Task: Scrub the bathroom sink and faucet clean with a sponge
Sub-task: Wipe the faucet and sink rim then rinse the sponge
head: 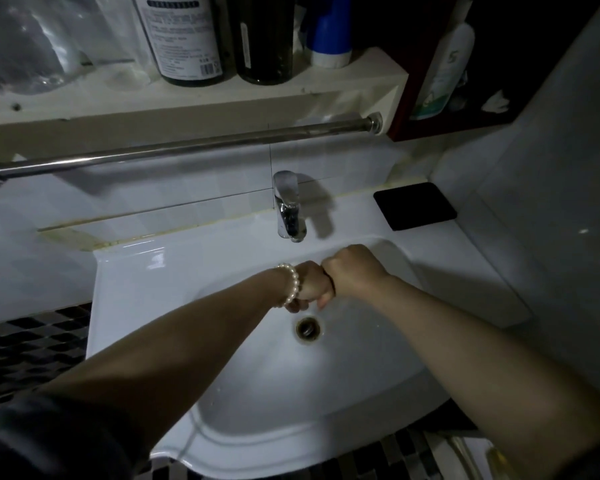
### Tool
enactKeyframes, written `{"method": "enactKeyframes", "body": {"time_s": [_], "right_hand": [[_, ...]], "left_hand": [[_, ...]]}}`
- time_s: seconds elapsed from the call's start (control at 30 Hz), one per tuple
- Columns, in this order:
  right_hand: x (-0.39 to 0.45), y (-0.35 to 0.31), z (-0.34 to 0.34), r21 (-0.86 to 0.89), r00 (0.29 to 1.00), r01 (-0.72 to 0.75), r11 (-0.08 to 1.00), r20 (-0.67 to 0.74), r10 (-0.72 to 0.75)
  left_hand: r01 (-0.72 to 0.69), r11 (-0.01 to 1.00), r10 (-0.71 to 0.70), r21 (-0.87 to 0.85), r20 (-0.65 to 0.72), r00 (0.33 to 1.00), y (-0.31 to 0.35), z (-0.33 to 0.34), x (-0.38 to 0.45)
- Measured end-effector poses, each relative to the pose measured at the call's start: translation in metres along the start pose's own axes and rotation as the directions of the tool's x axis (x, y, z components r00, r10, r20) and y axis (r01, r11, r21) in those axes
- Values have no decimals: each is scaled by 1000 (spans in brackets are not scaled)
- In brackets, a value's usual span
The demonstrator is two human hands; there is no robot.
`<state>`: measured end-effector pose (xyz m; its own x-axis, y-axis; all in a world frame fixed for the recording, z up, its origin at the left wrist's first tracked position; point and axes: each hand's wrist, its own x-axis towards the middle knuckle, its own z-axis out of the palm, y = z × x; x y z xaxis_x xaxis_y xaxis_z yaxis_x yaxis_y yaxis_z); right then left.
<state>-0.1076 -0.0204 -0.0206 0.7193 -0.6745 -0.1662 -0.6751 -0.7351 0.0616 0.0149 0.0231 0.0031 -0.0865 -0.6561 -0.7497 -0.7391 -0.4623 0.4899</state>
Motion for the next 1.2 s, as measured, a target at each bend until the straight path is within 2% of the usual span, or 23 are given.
{"method": "enactKeyframes", "body": {"time_s": [0.1,0.2,0.33,0.43,0.47,0.53,0.6,0.67,0.77,0.8,0.87,0.9,0.93,1.03,1.2], "right_hand": [[3,4,1,-25,997,32,999,-69,-34],[6,5,-7,-58,992,30,998,-118,-37],[1,4,-10,-101,925,94,990,-359,-124],[2,3,-5,-76,918,109,991,-375,-130],[4,2,-3,-67,940,81,994,-328,-98],[5,1,3,-54,969,16,998,-247,-29],[5,-4,7,-10,996,-79,997,-50,78],[6,-6,9,58,967,-207,977,167,195],[9,1,10,224,862,-360,906,450,231],[10,6,9,307,810,-438,845,543,222],[6,13,2,432,691,-599,674,704,162],[5,14,-1,449,648,-631,633,753,111],[4,14,-3,460,635,-628,628,769,72],[7,12,-3,451,671,-568,689,738,71],[9,6,-1,505,735,-555,661,670,105]], "left_hand": [[-3,973,22,-230,81,997,0,0,1],[15,943,27,-332,122,992,2,-4,2],[44,921,27,-388,176,984,2,-5,5],[47,930,4,-366,136,991,2,-3,12],[27,955,-10,-296,60,998,4,0,14],[-11,999,18,45,-164,986,7,6,16],[1,892,165,452,-327,930,2,14,19],[28,811,276,585,-423,863,-5,25,22],[-51,757,457,652,-470,755,-14,40,25],[-102,730,522,676,-454,722,-16,43,26],[-213,698,598,683,-395,697,-21,47,28],[-247,708,600,661,-380,704,-23,47,29],[-277,735,586,619,-374,719,-24,45,30],[-287,796,509,534,-332,794,-23,36,34],[-237,809,455,537,-317,832,-21,21,35]]}}
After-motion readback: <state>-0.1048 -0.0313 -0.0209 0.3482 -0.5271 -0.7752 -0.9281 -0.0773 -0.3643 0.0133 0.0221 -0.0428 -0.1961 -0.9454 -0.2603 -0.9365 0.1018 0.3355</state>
